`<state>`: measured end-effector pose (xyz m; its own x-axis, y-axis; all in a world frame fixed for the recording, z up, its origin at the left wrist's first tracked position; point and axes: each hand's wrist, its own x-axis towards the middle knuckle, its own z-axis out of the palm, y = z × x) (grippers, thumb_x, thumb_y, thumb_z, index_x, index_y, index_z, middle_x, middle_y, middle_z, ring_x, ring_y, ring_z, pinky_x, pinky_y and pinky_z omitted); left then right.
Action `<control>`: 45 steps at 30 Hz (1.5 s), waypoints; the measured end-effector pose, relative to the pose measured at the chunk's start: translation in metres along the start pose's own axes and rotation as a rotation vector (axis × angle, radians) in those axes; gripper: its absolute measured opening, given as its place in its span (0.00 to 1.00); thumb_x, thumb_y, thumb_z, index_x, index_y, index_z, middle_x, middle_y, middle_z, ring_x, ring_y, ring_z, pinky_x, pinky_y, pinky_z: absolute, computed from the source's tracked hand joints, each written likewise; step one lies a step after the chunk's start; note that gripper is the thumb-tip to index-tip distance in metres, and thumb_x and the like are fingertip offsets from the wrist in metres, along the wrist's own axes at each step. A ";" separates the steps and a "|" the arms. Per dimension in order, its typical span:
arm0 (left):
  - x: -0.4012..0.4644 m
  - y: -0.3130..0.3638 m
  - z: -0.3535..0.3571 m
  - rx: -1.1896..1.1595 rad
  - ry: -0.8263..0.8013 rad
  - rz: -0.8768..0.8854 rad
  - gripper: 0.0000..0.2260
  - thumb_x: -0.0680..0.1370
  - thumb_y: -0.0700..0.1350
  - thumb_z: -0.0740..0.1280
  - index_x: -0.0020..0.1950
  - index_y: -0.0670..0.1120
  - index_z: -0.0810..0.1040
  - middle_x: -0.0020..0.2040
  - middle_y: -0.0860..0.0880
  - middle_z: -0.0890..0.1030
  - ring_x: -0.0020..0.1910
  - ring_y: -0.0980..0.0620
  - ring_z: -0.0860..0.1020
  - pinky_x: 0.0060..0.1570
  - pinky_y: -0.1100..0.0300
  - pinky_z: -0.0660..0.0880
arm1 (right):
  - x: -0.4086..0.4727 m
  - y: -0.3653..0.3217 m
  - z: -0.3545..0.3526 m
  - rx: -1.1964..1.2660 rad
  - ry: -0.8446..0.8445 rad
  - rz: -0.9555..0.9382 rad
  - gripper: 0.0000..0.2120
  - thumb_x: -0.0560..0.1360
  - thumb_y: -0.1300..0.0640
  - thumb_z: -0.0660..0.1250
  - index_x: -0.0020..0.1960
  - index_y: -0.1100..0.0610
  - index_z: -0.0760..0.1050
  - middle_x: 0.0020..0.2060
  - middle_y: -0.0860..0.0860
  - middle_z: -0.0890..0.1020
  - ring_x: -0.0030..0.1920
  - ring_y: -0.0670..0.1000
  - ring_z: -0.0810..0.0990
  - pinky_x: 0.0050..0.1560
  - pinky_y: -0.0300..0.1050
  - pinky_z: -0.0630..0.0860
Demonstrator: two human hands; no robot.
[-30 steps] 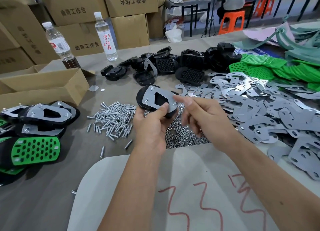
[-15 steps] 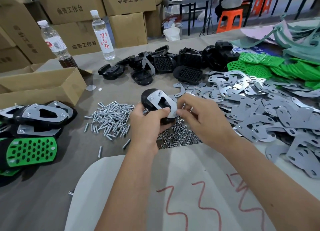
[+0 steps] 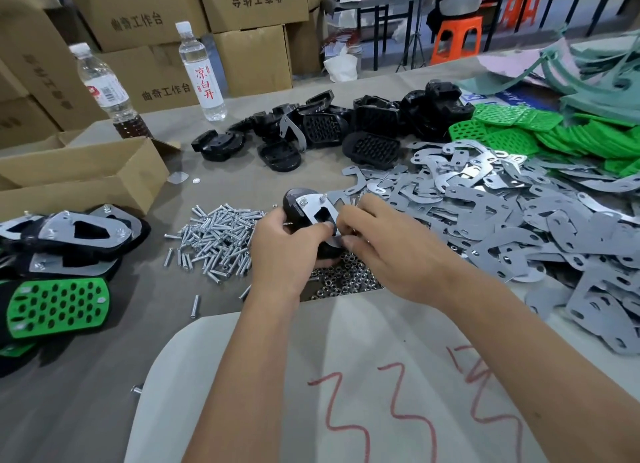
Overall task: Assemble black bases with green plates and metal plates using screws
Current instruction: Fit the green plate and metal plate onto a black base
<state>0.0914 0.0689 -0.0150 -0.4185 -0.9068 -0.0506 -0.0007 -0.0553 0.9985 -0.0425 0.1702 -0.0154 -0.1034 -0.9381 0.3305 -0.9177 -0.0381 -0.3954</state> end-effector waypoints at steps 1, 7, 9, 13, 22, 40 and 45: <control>-0.001 0.000 0.001 0.000 -0.007 0.004 0.08 0.74 0.34 0.73 0.52 0.41 0.83 0.45 0.41 0.87 0.42 0.43 0.87 0.37 0.51 0.84 | 0.000 0.000 0.001 -0.011 -0.004 0.003 0.02 0.84 0.49 0.56 0.52 0.45 0.65 0.48 0.47 0.68 0.41 0.55 0.74 0.36 0.53 0.71; -0.003 0.002 0.007 -0.027 0.014 0.044 0.11 0.72 0.43 0.72 0.53 0.42 0.83 0.47 0.40 0.86 0.46 0.41 0.87 0.39 0.46 0.85 | 0.001 -0.006 0.003 -0.015 0.059 0.042 0.05 0.84 0.52 0.52 0.49 0.49 0.62 0.45 0.50 0.68 0.39 0.58 0.72 0.40 0.61 0.72; -0.005 0.003 0.010 -0.011 0.026 0.061 0.15 0.69 0.46 0.71 0.53 0.43 0.82 0.48 0.41 0.86 0.47 0.41 0.86 0.40 0.43 0.85 | 0.001 -0.007 0.002 -0.035 0.080 0.049 0.07 0.83 0.50 0.49 0.49 0.50 0.62 0.45 0.50 0.69 0.38 0.58 0.71 0.39 0.61 0.72; -0.010 0.004 0.017 -0.065 0.060 0.064 0.15 0.69 0.45 0.73 0.55 0.43 0.81 0.50 0.41 0.86 0.49 0.39 0.86 0.44 0.40 0.85 | 0.004 -0.005 0.002 -0.112 0.158 0.083 0.14 0.84 0.50 0.48 0.49 0.56 0.68 0.45 0.50 0.69 0.36 0.58 0.71 0.36 0.59 0.72; -0.012 0.001 0.022 -0.115 0.113 0.092 0.09 0.73 0.41 0.78 0.49 0.48 0.81 0.45 0.47 0.86 0.50 0.42 0.86 0.41 0.47 0.85 | 0.006 -0.003 0.009 -0.112 0.254 0.214 0.12 0.86 0.53 0.53 0.46 0.55 0.67 0.42 0.48 0.69 0.40 0.55 0.71 0.40 0.58 0.73; -0.002 0.013 0.001 -0.269 0.014 -0.039 0.05 0.80 0.42 0.72 0.51 0.41 0.81 0.43 0.45 0.85 0.37 0.50 0.83 0.41 0.53 0.84 | 0.005 0.005 -0.001 1.170 0.283 0.424 0.10 0.84 0.61 0.64 0.49 0.65 0.80 0.40 0.62 0.82 0.30 0.52 0.74 0.24 0.40 0.71; 0.000 0.011 -0.003 -0.333 -0.025 -0.031 0.01 0.80 0.40 0.71 0.50 0.44 0.80 0.45 0.44 0.87 0.41 0.47 0.85 0.39 0.56 0.83 | 0.005 0.001 0.001 1.228 0.238 0.426 0.09 0.83 0.59 0.65 0.52 0.63 0.82 0.44 0.62 0.83 0.32 0.50 0.77 0.29 0.41 0.76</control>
<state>0.0938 0.0674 -0.0036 -0.4452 -0.8922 -0.0761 0.2811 -0.2199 0.9341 -0.0437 0.1657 -0.0149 -0.4756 -0.8761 0.0791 0.1328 -0.1604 -0.9781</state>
